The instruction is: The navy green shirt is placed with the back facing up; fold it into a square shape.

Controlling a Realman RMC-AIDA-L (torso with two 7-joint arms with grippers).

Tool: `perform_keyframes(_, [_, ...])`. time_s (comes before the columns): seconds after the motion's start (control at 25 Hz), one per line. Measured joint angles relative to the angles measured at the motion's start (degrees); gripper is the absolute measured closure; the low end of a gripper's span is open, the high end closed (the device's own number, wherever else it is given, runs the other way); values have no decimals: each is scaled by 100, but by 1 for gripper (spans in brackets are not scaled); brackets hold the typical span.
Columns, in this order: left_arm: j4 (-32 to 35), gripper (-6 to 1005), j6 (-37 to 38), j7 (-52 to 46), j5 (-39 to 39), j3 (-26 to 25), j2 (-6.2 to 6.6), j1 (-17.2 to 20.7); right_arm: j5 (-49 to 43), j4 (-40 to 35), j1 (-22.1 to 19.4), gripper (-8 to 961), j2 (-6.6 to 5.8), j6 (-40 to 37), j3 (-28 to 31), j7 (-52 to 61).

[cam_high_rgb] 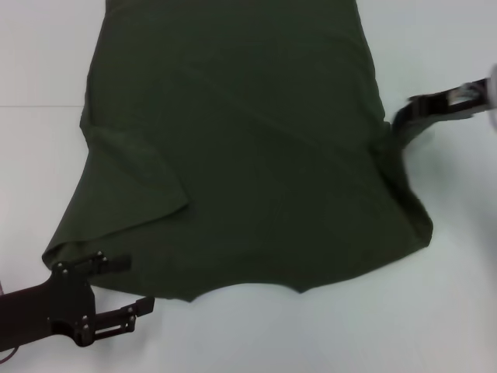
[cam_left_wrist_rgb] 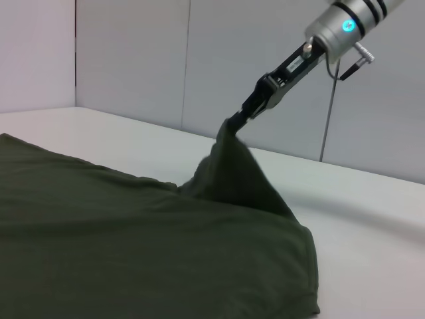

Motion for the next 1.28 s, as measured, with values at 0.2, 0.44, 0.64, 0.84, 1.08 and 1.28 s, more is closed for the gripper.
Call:
perform_keyframes(0.2, [1, 221, 5, 0, 0, 0, -8, 6, -116, 365, 443, 828, 168, 9, -935, -1])
perform_keyframes(0.44, [-9, 222, 8, -3, 0, -1, -10, 6, -673, 492, 735, 811, 468, 17, -1184, -9])
perform_keyframes(0.64, [-25, 222, 8, -6, 0, 0, -10, 4, -698, 510, 687, 797, 503, 133, -1178, 17])
perform_keyframes(0.84, [-29, 221, 30, -24, 0, -69, -13, 4, -337, 518, 539, 783, 508, 145, -1117, -18])
perform_keyframes(1.08, [-38, 218, -10, -313, -2, -451, -42, -19, 747, 517, 132, 712, 412, 52, -722, -535])
perform_keyframes(1.28, [-38, 215, -52, -958, -4, -995, -44, -61, 2050, 517, -519, 606, 247, -444, 183, -1458])
